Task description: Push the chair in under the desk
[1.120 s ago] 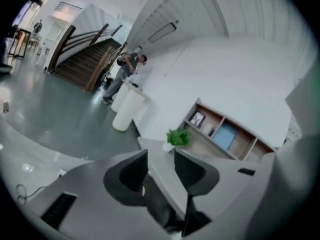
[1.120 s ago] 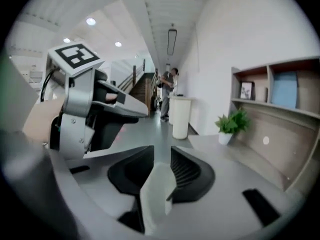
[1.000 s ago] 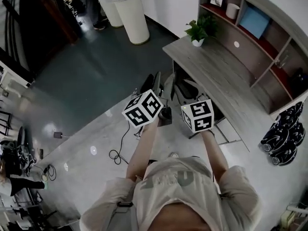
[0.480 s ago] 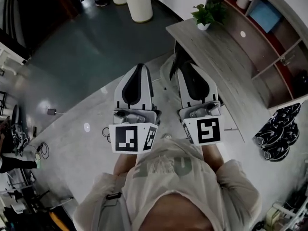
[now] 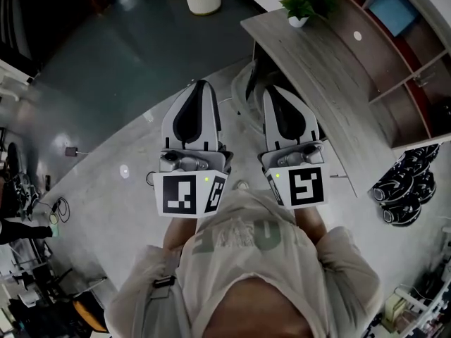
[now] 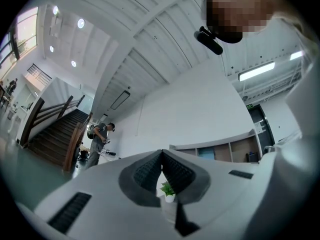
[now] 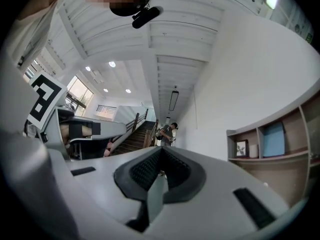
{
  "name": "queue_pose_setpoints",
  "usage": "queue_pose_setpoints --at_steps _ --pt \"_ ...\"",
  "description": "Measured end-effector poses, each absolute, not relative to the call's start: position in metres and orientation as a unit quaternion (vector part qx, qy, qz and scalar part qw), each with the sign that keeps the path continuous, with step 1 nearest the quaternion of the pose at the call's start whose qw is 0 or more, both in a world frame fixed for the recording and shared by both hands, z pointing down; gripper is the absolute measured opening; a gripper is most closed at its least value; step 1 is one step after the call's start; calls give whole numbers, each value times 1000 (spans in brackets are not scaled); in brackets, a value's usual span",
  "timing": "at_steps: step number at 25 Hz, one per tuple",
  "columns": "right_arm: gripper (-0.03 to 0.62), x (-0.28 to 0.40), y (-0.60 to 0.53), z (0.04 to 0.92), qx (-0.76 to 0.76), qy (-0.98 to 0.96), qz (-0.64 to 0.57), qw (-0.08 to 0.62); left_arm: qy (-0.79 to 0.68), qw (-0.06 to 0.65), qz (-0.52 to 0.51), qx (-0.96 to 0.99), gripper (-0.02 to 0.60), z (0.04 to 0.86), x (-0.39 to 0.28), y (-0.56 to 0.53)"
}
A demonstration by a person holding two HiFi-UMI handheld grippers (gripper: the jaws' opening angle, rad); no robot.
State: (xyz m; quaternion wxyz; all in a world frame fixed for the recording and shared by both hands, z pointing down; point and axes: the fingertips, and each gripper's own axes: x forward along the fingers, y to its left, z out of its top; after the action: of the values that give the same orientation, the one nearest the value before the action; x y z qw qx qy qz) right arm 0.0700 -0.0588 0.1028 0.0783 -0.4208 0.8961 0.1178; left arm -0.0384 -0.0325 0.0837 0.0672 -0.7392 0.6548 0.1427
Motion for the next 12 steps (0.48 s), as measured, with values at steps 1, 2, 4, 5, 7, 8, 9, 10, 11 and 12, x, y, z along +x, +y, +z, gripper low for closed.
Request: queue_pose_setpoints --at_steps 1,2,4,5,7,8,9,10,11,12 --pt "18 71 -60 104 -422 895 120 76 653 66 142 -741 15 84 -37 -34" --pt "18 72 -61 105 -424 895 119 74 651 65 141 -743 15 85 -35 -36" --pt "17 74 -63 106 -428 894 114 72 645 62 140 -749 14 86 -32 -40" --pt "18 75 -64 107 -430 892 117 70 641 58 142 -752 14 86 -29 -42" --pt "18 78 -66 109 -433 891 122 65 630 47 150 -760 15 85 -26 -45" --pt "17 78 -66 110 -434 891 120 63 626 44 154 -763 14 84 -25 -45" --pt "18 79 -66 112 -434 891 114 62 624 44 156 -764 15 83 -24 -45" --pt "17 80 -66 114 -436 891 108 61 624 47 154 -765 15 82 -23 -46" --pt "18 82 -66 116 -438 891 106 58 624 51 151 -765 14 82 -23 -46" --pt "17 84 -67 118 -440 890 107 55 624 52 149 -765 15 82 -23 -47"
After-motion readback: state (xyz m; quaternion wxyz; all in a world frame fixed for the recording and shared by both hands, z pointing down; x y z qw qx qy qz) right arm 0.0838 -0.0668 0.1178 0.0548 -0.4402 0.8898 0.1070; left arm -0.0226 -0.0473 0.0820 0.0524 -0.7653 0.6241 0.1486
